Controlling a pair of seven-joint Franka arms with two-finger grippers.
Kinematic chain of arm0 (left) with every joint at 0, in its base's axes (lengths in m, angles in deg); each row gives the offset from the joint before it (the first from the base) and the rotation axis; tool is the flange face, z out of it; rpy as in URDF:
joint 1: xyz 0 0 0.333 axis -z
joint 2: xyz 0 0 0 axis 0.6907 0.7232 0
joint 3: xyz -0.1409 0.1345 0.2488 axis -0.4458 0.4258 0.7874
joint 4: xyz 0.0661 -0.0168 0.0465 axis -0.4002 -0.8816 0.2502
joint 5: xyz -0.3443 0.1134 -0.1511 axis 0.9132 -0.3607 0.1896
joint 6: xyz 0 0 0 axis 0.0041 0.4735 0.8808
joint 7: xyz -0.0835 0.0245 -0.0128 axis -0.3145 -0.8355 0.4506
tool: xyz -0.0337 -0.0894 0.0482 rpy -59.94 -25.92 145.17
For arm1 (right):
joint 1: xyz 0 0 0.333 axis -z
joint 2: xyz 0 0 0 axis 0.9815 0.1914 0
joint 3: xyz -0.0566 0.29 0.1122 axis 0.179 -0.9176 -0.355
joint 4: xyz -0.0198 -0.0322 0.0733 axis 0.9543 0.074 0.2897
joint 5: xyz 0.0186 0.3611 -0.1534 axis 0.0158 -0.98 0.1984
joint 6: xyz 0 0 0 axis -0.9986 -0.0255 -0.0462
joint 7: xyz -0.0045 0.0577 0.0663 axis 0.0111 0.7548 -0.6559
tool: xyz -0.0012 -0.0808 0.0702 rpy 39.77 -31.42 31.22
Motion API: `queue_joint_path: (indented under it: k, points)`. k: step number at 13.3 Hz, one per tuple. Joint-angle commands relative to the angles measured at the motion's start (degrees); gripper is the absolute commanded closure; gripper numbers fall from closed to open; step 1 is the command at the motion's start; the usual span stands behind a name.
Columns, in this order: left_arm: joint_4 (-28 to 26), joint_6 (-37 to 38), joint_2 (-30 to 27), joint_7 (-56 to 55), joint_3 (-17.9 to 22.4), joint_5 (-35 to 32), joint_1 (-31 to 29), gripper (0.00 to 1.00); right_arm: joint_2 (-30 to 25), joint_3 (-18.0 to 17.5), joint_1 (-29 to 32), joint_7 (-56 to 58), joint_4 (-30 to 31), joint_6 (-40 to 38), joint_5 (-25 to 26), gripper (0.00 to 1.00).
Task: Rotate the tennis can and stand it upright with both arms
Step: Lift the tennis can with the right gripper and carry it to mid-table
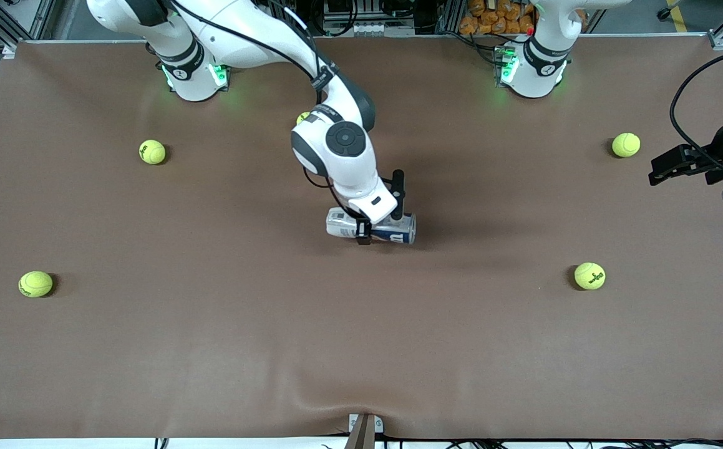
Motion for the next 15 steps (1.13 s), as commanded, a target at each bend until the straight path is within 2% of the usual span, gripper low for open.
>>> queue_joint_path:
  k: [1, 5, 6, 7, 8, 13, 15]
  points:
    - [0.54, -0.48, 0.41, -0.17, -0.15, 0.34, -0.09, 0.00, 2.80, 0.52, 0.21, 0.70, 0.14, 5.53, 3.69, 0.38]
    - [0.54, -0.66, 0.93, -0.88, -0.15, 1.12, 0.44, 0.00, 5.09, 0.52, 0.82, 0.53, 0.31, 8.01, 3.61, 0.32]
    - [0.54, -0.57, 1.02, -0.97, -0.15, 1.56, 0.35, 0.00, 5.36, 0.52, 0.82, 0.53, 0.31, 7.93, 3.61, 0.27]
    - [0.46, -0.57, 1.02, -0.97, -0.15, 1.57, 0.35, 0.00, 5.45, 0.52, 0.82, 0.53, 0.31, 7.93, 3.61, 0.10]
    - [0.54, -0.57, 1.02, -0.97, -0.15, 1.57, 0.44, 0.00, 5.53, 0.52, 0.74, 0.53, 0.31, 7.93, 3.52, 0.00]
    - [0.37, -0.57, 1.02, -0.97, -0.24, 1.57, 0.44, 0.00, 4.14, 0.43, -0.14, 0.26, 0.22, 6.35, 3.34, 0.00]
    - [0.28, -0.48, 1.72, -0.70, -0.32, 1.66, 0.61, 0.00, 1.24, 0.08, -0.23, 0.26, 0.22, 1.36, 2.64, 0.00]
